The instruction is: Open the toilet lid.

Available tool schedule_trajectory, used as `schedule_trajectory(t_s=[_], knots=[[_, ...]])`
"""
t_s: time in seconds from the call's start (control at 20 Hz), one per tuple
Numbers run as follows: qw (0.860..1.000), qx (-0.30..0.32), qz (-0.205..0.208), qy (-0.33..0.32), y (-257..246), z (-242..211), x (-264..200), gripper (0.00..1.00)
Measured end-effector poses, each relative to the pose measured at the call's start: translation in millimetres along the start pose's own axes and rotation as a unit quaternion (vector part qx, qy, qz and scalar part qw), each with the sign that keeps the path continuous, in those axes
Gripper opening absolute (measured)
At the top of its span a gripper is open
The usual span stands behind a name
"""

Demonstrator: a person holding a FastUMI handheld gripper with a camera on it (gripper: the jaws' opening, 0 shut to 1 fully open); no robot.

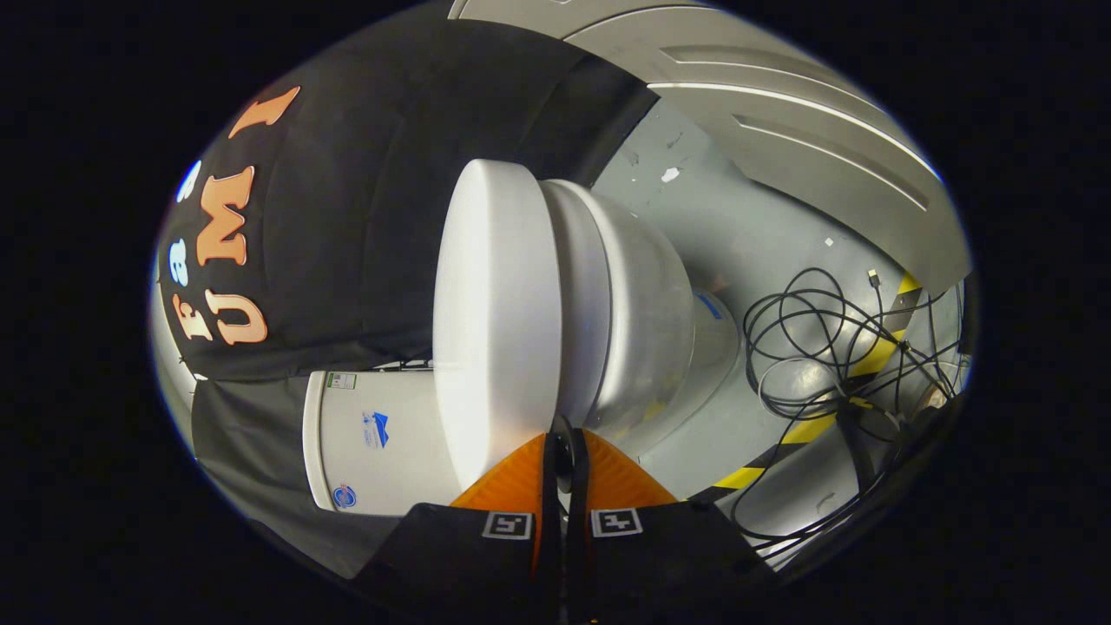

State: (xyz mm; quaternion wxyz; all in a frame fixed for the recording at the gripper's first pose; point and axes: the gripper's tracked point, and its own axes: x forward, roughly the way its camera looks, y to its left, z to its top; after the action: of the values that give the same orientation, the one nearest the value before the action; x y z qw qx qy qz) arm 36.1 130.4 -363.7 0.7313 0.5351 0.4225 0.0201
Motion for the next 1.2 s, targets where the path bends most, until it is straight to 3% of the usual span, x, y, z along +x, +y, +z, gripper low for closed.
schedule_trajectory(t_s=[0.25,0.65,0.95,1.2], knots=[[0.998,0.040,-0.006,-0.056,4.2,7.5,4.4,0.08],[0.997,0.062,0.000,-0.044,5.6,-0.9,2.1,0.08],[0.997,0.011,0.008,-0.070,24.3,6.9,-9.6,0.08],[0.987,-0.104,-0.020,-0.123,46.2,16.4,-13.2,0.08]])
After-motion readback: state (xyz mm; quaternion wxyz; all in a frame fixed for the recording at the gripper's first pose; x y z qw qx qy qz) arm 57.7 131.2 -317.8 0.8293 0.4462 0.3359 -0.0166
